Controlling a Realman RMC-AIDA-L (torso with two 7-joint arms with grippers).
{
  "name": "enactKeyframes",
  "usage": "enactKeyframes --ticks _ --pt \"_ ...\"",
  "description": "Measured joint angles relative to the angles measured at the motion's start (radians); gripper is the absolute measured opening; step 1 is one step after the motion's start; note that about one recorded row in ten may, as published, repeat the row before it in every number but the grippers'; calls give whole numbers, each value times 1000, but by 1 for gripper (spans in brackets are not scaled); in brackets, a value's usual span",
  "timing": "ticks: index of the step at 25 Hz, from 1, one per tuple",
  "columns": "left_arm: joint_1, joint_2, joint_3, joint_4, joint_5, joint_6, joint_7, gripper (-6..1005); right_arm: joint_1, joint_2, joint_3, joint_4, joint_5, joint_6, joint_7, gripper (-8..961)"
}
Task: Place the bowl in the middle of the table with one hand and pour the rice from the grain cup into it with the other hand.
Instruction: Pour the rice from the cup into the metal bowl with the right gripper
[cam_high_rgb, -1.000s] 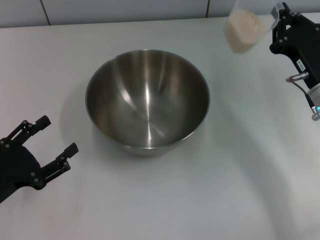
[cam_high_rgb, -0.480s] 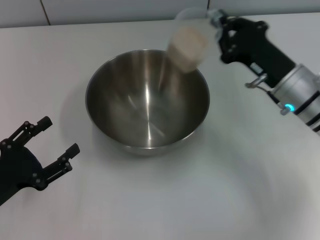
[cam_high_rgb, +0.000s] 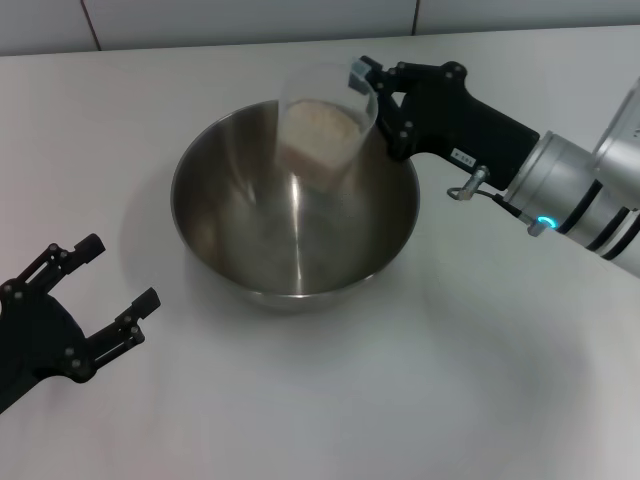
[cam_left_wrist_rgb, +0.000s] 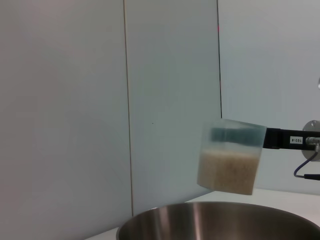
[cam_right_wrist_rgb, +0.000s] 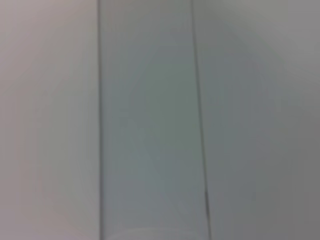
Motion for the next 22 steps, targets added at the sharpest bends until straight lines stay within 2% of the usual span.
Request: enactKeyframes --ticks 10,18,20,22 --pt "0 -1 0 0 0 -2 0 829 34 5 -9 -72 -16 1 -60 10" --pt "0 -3 -6 -1 0 -6 0 829 44 8 -10 -89 -12 -19 -518 10" --pt "0 -6 -7 -8 -2 -17 1 829 44 10 -3 -89 -11 -26 -703 10" --pt "0 -6 -7 -8 -2 -17 1 829 43 12 -2 -88 -11 -26 -757 10"
